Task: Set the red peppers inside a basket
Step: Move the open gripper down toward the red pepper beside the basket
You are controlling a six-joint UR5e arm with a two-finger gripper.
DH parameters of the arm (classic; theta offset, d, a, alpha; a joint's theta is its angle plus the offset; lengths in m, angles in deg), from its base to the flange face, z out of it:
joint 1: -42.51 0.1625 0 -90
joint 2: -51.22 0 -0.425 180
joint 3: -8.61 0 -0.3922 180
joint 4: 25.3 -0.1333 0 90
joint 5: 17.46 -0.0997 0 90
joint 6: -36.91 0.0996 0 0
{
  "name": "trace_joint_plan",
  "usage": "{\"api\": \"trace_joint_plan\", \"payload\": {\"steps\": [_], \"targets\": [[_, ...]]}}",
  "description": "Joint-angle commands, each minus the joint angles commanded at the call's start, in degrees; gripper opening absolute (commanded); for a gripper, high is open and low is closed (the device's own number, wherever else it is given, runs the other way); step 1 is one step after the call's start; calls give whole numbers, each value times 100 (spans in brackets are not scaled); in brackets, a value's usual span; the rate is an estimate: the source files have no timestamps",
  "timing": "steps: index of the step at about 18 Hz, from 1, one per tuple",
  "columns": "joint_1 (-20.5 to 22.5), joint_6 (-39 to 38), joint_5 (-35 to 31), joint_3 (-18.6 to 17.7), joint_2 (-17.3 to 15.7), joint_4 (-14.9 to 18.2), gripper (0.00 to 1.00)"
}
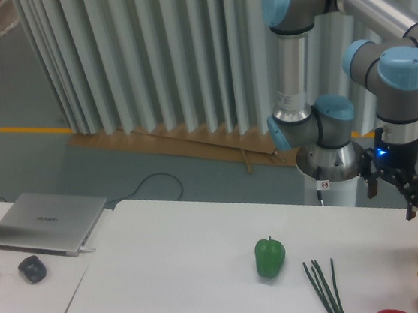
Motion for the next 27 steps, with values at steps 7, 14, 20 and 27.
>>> {"api": "trace_joint_plan", "payload": {"steps": [7,14,20,27], "targets": [[-185,-35,0,0,88,-114,100],[-300,35,-18,-26,167,-264,100],[-291,580,-334,-316,132,-395,100],[-238,571,-343,-369,237,-772,100]]}}
